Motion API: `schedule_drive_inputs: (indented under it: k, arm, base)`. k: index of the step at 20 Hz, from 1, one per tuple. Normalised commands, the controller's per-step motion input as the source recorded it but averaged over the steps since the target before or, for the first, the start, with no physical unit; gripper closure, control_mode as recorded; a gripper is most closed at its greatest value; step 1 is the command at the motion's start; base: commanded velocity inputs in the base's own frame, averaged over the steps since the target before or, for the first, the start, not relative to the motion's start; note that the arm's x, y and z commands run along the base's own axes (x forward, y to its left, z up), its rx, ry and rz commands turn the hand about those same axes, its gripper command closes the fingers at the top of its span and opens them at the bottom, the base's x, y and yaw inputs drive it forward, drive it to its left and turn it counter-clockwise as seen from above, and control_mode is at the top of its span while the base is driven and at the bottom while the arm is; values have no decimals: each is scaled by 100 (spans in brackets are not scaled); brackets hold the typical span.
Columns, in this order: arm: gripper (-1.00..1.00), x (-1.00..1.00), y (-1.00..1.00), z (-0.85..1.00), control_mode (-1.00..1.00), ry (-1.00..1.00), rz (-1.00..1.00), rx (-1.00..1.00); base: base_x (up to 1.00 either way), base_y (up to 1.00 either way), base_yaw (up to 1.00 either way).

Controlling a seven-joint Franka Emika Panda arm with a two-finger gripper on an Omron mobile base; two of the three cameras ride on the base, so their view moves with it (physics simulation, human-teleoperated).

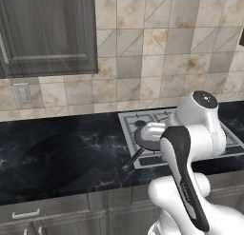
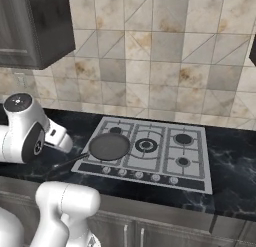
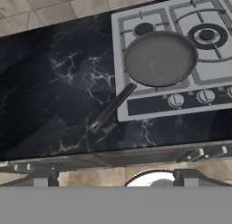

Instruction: Move the pot and pan from the stove into the sink.

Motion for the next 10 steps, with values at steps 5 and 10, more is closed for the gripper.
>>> schedule_drive_inputs:
  k: [5,10]
  arm:
    - [-100,0,13,-60,-100,0,-5,9]
    - [-100,0,13,-61,-100,-5,-7,5]
  base:
    - [0,0,0]
    - [0,0,0]
